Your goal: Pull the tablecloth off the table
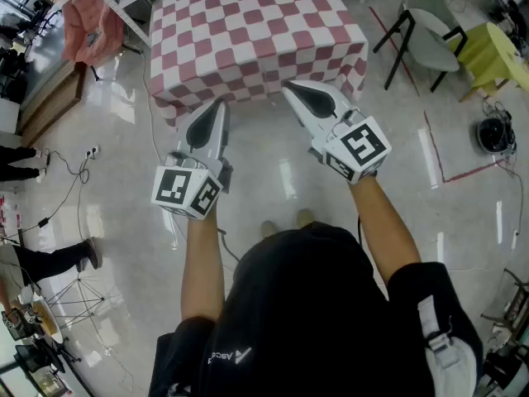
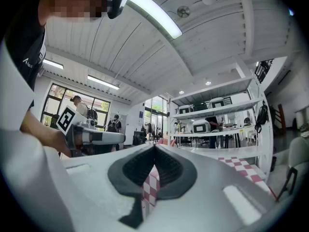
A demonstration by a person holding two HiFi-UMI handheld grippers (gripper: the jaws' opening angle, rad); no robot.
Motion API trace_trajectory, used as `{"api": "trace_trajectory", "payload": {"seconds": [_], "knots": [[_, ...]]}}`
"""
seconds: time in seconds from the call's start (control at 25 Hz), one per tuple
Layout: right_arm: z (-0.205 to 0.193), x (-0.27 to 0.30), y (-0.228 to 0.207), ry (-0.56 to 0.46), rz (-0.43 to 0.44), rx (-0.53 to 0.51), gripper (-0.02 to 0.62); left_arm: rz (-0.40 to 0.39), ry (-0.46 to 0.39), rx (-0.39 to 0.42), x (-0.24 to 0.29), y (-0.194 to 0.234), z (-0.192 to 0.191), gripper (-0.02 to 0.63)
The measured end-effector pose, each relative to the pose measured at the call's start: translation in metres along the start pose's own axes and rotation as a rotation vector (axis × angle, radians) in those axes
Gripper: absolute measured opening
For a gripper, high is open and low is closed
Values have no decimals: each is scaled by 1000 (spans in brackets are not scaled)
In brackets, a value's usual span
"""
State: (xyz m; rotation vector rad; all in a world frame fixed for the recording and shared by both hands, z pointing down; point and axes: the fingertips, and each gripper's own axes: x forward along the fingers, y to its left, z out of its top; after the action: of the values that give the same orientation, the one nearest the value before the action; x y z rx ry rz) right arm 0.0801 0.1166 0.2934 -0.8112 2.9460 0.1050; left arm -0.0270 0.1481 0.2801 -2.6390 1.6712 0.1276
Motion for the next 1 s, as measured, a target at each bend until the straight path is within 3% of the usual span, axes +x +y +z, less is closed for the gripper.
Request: {"api": "trace_trajectory", "payload": {"seconds": [0.56,1.0], "knots": [[-12,-27,-66,0,-24,20,2,70,14,-21,44,-7,-18,9],[-32,38,-126,7,-38,17,2,119,7,-20,94,66,-31,9]]}}
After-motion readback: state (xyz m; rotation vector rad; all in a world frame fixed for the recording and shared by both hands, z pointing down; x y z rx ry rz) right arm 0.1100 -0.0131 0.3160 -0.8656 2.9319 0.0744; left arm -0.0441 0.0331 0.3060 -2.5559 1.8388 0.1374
